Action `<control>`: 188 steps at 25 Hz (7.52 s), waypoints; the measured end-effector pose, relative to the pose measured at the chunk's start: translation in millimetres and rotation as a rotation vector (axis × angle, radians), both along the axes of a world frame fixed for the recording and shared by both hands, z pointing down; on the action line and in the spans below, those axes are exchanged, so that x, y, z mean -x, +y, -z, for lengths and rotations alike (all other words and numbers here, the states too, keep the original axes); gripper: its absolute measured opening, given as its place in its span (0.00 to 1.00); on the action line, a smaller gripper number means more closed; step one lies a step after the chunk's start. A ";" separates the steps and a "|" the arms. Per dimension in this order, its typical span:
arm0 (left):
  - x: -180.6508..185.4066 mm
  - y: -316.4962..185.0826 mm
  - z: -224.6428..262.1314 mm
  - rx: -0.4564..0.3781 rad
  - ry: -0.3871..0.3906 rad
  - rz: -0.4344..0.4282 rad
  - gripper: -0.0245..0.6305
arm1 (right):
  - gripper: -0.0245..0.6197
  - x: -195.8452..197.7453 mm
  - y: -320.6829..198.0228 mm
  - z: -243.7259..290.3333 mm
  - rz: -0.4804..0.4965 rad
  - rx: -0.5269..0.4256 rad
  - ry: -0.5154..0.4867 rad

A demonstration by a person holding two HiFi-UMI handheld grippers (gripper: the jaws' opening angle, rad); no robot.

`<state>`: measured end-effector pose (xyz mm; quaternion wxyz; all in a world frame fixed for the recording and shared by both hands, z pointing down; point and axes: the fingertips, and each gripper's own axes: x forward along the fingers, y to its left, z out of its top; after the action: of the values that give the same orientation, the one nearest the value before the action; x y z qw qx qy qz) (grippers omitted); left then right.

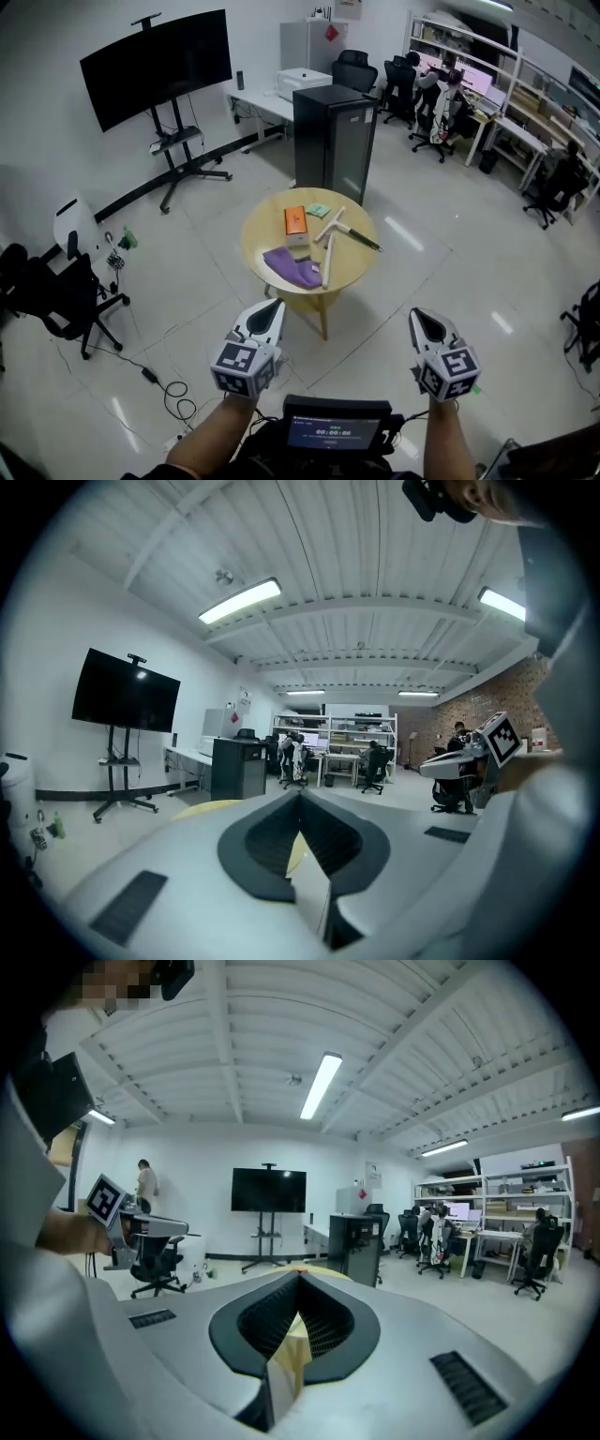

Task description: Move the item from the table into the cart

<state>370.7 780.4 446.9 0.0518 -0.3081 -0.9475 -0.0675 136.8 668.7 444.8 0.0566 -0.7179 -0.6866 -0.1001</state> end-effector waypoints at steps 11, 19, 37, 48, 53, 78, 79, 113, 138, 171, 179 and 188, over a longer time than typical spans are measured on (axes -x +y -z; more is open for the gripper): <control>29.6 279.2 -20.5 -0.046 -0.022 0.018 0.04 | 0.09 33.8 297.0 4.3 0.031 -0.019 -0.010; 149.2 402.8 -28.0 -0.075 -0.004 0.144 0.04 | 0.20 148.3 451.8 -7.4 0.207 -0.084 0.000; 248.6 660.5 -13.5 -0.125 -0.130 0.344 0.05 | 0.41 223.2 812.2 -24.6 0.531 -0.242 -0.046; 252.3 782.0 -69.8 -0.257 -0.085 0.409 0.10 | 0.42 206.0 973.9 -119.9 0.624 -0.463 -0.062; 289.1 838.7 -129.2 -0.340 -0.019 0.459 0.10 | 0.48 236.6 1034.3 -184.7 0.658 -0.569 -0.085; 382.7 999.4 -352.8 -0.611 0.121 0.507 0.14 | 0.58 245.5 1179.3 -462.8 0.780 -0.904 -0.137; 380.8 1002.1 -356.2 -0.616 0.122 0.507 0.14 | 0.58 243.4 1180.8 -469.1 0.782 -0.916 -0.149; 359.2 987.2 -377.5 -0.650 0.100 0.498 0.14 | 0.12 233.1 1169.7 -493.0 0.710 -0.979 -0.108; 399.7 759.4 -75.7 -0.224 -0.043 0.019 0.04 | 0.11 281.5 876.2 -71.9 0.249 -0.221 0.133; 864.7 -96.2 34.1 -0.002 -0.111 -1.266 0.04 | 0.11 611.8 -110.1 72.4 -1.011 0.223 -0.059; 891.2 -341.7 45.7 -0.008 -0.144 -1.552 0.04 | 0.11 586.7 -344.3 82.0 -1.319 0.257 -0.100; 862.5 -711.2 51.8 0.036 -0.160 -1.863 0.04 | 0.11 529.0 -695.8 78.1 -1.624 0.301 -0.163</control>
<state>-491.8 69.2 395.1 0.0150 0.5803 -0.8142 -0.0052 -392.1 -27.1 366.7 -0.0353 0.0110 -0.9992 0.0132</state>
